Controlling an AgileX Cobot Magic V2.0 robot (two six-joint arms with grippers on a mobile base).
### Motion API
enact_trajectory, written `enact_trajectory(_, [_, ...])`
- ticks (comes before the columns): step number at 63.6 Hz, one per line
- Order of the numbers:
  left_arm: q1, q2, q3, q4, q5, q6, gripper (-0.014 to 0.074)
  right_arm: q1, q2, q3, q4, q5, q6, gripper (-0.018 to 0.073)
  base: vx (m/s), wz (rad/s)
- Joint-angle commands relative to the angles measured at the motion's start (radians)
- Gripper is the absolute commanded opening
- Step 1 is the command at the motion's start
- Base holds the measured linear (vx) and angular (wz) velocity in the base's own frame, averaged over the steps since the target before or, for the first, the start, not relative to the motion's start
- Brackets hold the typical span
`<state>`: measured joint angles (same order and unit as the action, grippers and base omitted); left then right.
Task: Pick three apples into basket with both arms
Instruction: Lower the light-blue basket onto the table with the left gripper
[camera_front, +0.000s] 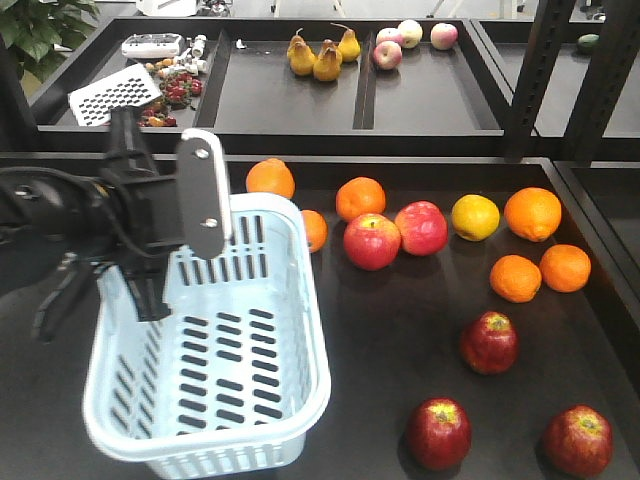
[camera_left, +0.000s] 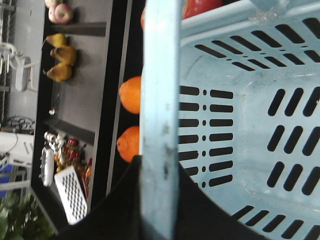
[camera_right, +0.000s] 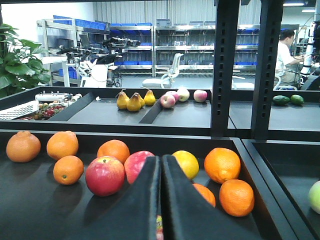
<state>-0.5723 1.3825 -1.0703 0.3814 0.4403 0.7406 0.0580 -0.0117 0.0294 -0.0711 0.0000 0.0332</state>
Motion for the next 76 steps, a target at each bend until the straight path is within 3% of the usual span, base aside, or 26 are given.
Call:
enact_trajectory(1, [0.013, 0.012, -0.032, -0.055, -0.143, 0.073, -0.0006, -0.009, -0.013, 0.012, -0.011, -0.076, -0.007, -0.0008, 0.0, 0.0])
enact_trajectory(11, [0.045, 0.081, -0.033, -0.11, -0.207, 0.172, -0.0006, -0.009, -0.013, 0.012, -0.011, -0.076, -0.007, -0.0008, 0.0, 0.0])
enact_trajectory(24, [0.067, 0.157, -0.033, -0.133, -0.319, 0.198, -0.0006, -0.009, -0.013, 0.012, -0.011, -0.076, -0.007, -0.0008, 0.0, 0.0])
enact_trajectory(63, [0.067, 0.32, -0.033, -0.133, -0.332, 0.23, 0.0006, -0.009, -0.013, 0.012, -0.011, -0.076, -0.007, -0.0008, 0.0, 0.0])
enact_trajectory(76, [0.067, 0.322, -0.033, -0.133, -0.294, 0.23, 0.0065, -0.009, -0.013, 0.012, -0.011, -0.076, -0.007, -0.0008, 0.0, 0.0])
